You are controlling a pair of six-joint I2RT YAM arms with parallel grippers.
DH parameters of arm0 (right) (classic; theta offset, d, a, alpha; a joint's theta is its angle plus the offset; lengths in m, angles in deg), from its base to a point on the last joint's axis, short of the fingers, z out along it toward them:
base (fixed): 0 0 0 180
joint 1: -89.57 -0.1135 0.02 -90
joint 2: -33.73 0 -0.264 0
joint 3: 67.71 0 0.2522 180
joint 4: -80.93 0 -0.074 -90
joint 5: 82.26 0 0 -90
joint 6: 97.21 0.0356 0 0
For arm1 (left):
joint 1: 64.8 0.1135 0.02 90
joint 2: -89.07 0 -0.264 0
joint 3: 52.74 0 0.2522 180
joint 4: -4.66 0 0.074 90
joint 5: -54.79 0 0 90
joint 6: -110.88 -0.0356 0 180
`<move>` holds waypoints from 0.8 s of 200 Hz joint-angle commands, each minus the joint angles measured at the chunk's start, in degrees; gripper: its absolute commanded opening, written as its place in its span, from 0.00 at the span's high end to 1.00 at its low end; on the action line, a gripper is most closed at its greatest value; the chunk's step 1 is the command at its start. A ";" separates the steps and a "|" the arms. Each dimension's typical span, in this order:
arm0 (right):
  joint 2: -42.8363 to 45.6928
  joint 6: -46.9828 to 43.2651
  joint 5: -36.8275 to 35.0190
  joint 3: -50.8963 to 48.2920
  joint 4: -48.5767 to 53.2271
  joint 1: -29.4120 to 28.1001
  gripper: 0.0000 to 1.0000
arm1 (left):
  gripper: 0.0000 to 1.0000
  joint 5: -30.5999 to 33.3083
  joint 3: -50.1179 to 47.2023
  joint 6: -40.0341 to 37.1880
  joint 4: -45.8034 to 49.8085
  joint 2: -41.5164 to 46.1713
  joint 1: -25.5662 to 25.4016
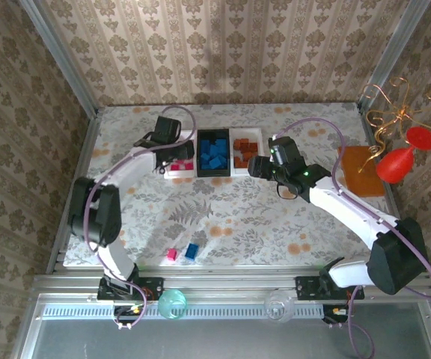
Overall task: Sort the legos into containers by color
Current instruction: Place the lego in the container, then pick up the lego from the middle-left of the table.
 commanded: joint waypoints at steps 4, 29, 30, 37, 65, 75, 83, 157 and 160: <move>1.63 0.46 1.43 -1.04 -0.15 -0.45 0.29 | 0.29 -2.04 -8.33 1.96 3.82 11.31 -4.02; 1.62 0.41 2.00 -1.76 -0.59 -0.60 0.29 | 0.29 -0.88 -17.13 3.48 11.08 22.74 -8.57; 1.60 0.39 2.02 -1.81 -0.59 -0.57 0.29 | 0.29 -0.80 -17.48 3.54 11.43 23.20 -8.72; 1.62 0.38 2.13 -1.86 -0.75 -0.53 0.29 | 0.29 -0.64 -19.51 4.53 14.15 26.21 -9.90; 0.83 0.28 2.36 -2.14 -1.42 -0.62 0.29 | 0.29 -0.19 -27.41 10.63 25.66 36.67 -15.79; 0.37 0.48 2.65 -2.19 -1.80 -0.62 0.29 | 0.30 -0.48 -29.80 13.57 28.98 39.51 -17.76; -0.02 0.62 2.83 -2.15 -2.08 -0.74 0.29 | 0.30 -0.93 -31.57 15.82 31.08 41.51 -19.22; 0.29 0.38 1.82 -2.23 -1.46 -1.07 0.29 | 0.41 -2.64 -38.52 29.65 36.10 41.91 -29.03; 0.38 0.33 1.72 -2.31 -1.43 -1.08 0.29 | 0.41 -2.53 -38.83 29.84 35.86 41.96 -29.15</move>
